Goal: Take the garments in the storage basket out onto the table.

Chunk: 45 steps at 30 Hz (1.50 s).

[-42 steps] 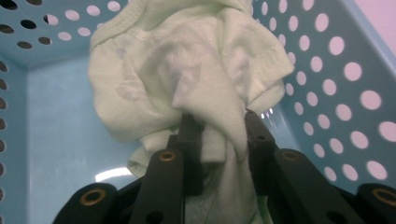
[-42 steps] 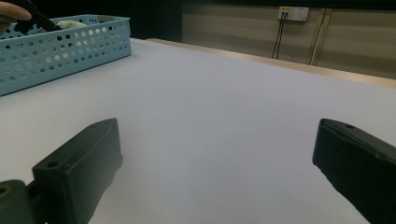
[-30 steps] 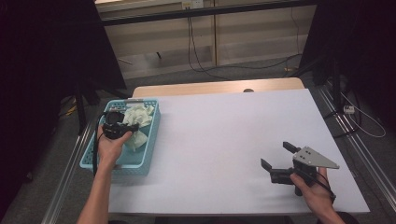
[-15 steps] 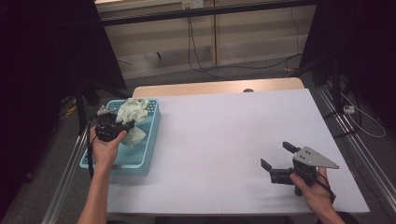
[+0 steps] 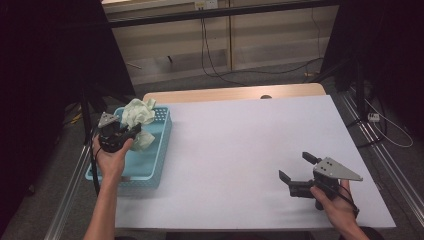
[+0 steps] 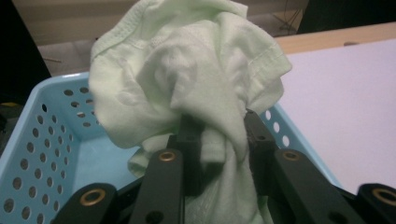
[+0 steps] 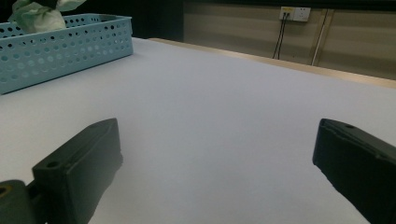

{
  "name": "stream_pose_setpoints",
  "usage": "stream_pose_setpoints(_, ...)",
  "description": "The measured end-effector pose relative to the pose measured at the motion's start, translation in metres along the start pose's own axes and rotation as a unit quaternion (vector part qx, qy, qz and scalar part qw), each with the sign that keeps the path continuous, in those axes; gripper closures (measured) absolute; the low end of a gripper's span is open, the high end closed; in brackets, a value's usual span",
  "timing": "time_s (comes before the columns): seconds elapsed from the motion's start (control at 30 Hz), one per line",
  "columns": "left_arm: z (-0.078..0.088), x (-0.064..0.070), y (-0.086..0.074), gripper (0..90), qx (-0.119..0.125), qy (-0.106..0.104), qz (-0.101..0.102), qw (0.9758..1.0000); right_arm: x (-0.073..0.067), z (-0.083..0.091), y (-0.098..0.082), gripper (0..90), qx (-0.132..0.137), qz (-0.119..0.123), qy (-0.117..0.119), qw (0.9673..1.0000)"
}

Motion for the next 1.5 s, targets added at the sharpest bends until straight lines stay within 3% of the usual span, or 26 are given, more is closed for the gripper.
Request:
stream_pose_setpoints(0.2,0.008,0.002,0.003,73.5,0.037,-0.002,0.002,0.9993,0.0,0.0,0.0,0.7,-0.001,0.002,0.001,1.0)
stream_pose_setpoints(0.4,0.014,0.003,0.005,73.2,0.056,0.001,0.001,0.9984,0.0,0.0,0.0,0.7,-0.001,0.002,0.002,1.0)
stream_pose_setpoints(0.53,0.017,0.003,0.006,73.0,0.079,0.008,-0.001,0.9968,-0.001,-0.001,0.0,0.7,0.0,0.002,0.003,1.0)
stream_pose_setpoints(0.67,0.022,0.006,0.009,73.1,0.097,-0.003,0.005,0.9952,-0.001,0.0,0.0,0.7,0.0,0.002,0.003,1.0)
stream_pose_setpoints(1.0,0.032,0.012,0.017,73.0,0.111,-0.022,0.006,0.9935,-0.001,-0.001,0.001,0.7,0.001,-0.002,0.002,1.0)
stream_pose_setpoints(1.23,0.033,0.02,0.02,73.1,0.108,-0.045,0.007,0.9931,-0.001,0.0,0.001,0.7,0.002,0.002,0.005,1.0)
stream_pose_setpoints(1.5,0.037,0.034,0.027,73.0,0.118,-0.074,0.004,0.9902,-0.001,-0.001,0.001,0.7,0.004,-0.002,0.006,1.0)
Point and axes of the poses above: each handheld gripper's, and its own axes: z roughly backward along the jaws, y roughly out of its top, x roughly to its right, the point moved 1 cm from there along -z, roughly forward along the jaws, and after that the axes turned 2 degrees about -x, right-handed, at the moved point
